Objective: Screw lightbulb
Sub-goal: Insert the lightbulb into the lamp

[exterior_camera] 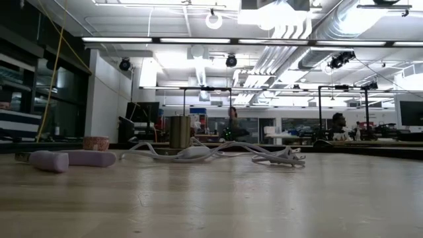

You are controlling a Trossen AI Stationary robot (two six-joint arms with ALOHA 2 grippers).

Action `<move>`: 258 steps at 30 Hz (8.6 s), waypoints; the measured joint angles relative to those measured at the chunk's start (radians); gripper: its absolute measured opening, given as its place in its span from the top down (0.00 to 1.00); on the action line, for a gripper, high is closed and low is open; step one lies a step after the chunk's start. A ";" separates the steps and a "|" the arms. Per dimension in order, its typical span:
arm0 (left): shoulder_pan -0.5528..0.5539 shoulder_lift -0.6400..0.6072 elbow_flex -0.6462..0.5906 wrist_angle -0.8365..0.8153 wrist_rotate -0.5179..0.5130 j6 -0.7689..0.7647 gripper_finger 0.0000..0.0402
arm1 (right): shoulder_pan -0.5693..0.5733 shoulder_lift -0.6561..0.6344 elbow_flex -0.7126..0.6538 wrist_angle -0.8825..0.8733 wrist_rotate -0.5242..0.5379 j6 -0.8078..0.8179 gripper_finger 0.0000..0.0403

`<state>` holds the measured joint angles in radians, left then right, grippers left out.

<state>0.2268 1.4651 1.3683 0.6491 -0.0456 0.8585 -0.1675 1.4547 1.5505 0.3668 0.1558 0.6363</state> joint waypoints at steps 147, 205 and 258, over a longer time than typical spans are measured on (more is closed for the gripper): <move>0.127 -0.334 -0.164 -0.680 0.393 -1.208 0.45 | 0.181 0.078 0.188 -0.796 0.287 -1.406 0.35; -0.158 0.424 -0.505 -0.417 0.174 -1.434 1.00 | 0.129 0.141 0.614 -1.840 0.096 -0.539 0.35; -0.093 -0.307 -0.820 -0.382 0.305 -1.120 1.00 | 0.364 0.615 0.445 -1.771 0.030 -1.076 0.35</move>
<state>0.1337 1.1580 0.5484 0.2676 0.2593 -0.2611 0.1966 2.0701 1.9953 -1.4047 0.1859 -0.4400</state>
